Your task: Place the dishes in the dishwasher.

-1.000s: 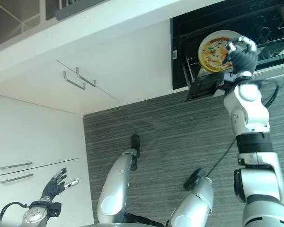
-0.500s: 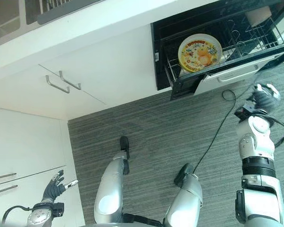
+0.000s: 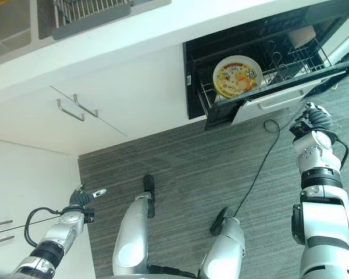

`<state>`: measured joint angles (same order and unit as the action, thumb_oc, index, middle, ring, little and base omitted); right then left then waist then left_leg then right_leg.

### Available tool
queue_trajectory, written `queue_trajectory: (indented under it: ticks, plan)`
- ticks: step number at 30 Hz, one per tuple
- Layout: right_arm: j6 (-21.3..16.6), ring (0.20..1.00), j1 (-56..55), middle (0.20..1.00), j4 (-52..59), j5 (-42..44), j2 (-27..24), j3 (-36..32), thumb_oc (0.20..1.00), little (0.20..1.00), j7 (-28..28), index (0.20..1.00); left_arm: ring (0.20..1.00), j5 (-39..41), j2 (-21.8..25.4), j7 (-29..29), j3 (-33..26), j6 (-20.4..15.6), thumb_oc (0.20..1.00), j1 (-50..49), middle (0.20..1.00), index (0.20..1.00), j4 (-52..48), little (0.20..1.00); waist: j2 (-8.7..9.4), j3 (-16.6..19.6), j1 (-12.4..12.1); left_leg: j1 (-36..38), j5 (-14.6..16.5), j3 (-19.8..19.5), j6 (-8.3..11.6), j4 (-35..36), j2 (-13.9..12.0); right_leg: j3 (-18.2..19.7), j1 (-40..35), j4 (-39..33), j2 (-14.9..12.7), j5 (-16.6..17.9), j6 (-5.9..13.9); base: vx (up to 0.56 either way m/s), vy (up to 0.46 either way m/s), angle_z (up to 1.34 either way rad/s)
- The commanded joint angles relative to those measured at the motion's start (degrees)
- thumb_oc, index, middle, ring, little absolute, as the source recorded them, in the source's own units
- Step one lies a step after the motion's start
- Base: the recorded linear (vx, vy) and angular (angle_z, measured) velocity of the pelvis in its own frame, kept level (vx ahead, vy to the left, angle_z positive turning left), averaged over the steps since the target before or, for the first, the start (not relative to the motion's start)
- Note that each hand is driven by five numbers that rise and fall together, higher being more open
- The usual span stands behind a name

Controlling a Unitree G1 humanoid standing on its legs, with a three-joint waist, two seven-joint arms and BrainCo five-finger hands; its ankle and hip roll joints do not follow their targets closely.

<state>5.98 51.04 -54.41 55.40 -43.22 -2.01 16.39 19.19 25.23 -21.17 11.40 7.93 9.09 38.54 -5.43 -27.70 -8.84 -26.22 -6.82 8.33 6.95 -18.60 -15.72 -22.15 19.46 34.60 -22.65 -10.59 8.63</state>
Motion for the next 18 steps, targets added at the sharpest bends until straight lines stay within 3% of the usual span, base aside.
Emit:
queue_trajectory:
  ticks: [1,10,14,18]
  plan:
    - [0.4,0.200,2.8,0.200,-2.5,2.4,-2.3,1.9,0.200,0.200,-2.8,0.200,1.000,0.7,1.9,-2.4,2.6,0.4,1.000,-0.8,1.000,1.000,2.8,1.000,1.06,3.3,-1.5,-0.8,6.3,-2.6,3.25,-4.6,-0.5,4.0,3.7,-0.1,-1.8,0.8,0.62,0.01,0.029,0.12]
    - [8.5,0.200,8.8,0.200,-13.7,3.3,-3.1,4.9,0.200,0.200,-6.7,0.200,1.000,0.4,1.5,-2.9,2.7,0.3,1.000,-0.1,1.000,1.000,7.0,1.000,0.16,4.2,-3.5,-3.7,7.5,-3.9,2.59,-8.5,0.5,4.6,5.3,4.3,-4.8,-0.7,1.09,0.05,0.039,0.11]
    - [6.8,0.200,10.7,0.200,-14.9,4.6,-2.7,5.4,0.200,0.200,-3.2,0.200,1.000,1.0,0.9,-3.0,2.7,-0.4,1.000,0.0,1.000,1.000,8.6,1.000,-0.45,4.0,-3.7,-5.1,7.6,-4.0,2.34,-9.2,0.9,5.1,6.7,6.3,-5.4,-1.7,1.03,0.05,0.043,0.04]
    - [5.1,0.200,9.9,0.200,-14.5,2.9,-2.3,5.6,0.200,0.200,-3.3,0.200,1.000,2.3,0.9,-2.7,2.1,-0.7,1.000,-0.7,1.000,1.000,8.4,1.000,-0.78,3.6,-3.4,-5.0,7.4,-3.8,2.36,-8.8,1.1,5.5,7.2,6.3,-5.2,-1.5,1.12,0.00,0.060,-0.01]
